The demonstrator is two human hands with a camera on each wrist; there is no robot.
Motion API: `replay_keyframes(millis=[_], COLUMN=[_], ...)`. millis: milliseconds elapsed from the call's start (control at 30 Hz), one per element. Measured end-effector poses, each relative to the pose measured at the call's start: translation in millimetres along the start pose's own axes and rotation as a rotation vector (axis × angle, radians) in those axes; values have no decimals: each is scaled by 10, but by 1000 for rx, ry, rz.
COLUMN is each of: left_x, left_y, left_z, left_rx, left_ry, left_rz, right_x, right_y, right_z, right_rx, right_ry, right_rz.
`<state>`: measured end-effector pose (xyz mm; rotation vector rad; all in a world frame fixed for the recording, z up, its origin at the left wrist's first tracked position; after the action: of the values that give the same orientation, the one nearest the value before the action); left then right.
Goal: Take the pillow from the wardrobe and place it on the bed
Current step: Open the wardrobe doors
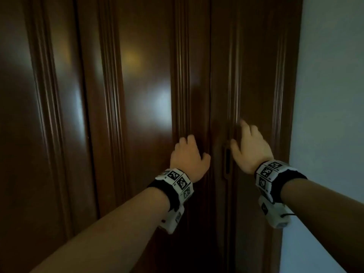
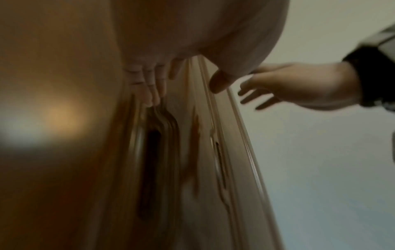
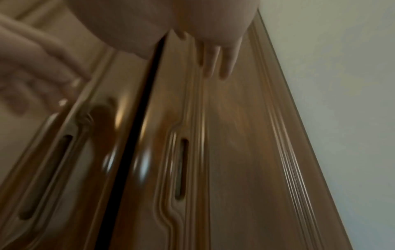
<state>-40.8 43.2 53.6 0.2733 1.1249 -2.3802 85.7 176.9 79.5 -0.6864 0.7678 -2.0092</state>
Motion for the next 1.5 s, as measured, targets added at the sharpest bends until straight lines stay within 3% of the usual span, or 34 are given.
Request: replay_keyframes(millis=[100, 233, 333, 433, 600, 700, 833, 1000, 1300, 1500], left_x=[149, 360, 444, 456, 364, 347, 396, 453, 230, 133], left_y=[73, 245, 351, 399, 412, 446, 435, 498, 851, 1232], left_z=[-213, -497, -632, -708, -883, -958, -904, -841, -497, -175], left_rx=[-19, -30, -38, -58, 0, 0, 14, 41, -106, -166], left_ry=[44, 74, 92, 61, 122, 208, 286, 320, 239, 153], left_rz=[181, 324, 380, 405, 448, 523, 540, 518, 576, 557], right_x=[-268, -382, -315, -333, -339, -366, -393, -498, -759, -1016], right_y=[-1, 113, 160, 134, 144, 166, 142, 240, 539, 944], right_z=[-399, -1056, -1395, -1491, -1526, -1567, -1528, -1485, -1124, -465], right_rx=[183, 384, 401, 271, 179, 247, 359, 293, 268, 225], right_ry=[-164, -471, -608, -535, -534, -592, -768, -867, -657, -624], right_rz=[-82, -214, -298, -363, -356, -368, -492, -523, -563, -644])
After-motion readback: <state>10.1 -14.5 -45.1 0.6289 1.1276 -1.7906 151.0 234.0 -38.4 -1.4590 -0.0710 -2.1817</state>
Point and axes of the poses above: each hand's wrist, its own y-axis away from the middle knuckle, its own z-axis out of the back of the hand, x = y × z, the point moved 8 cm from there along -y, towards the middle knuckle, and after that the axes turned 5 degrees about y, right-handed, at the moved point
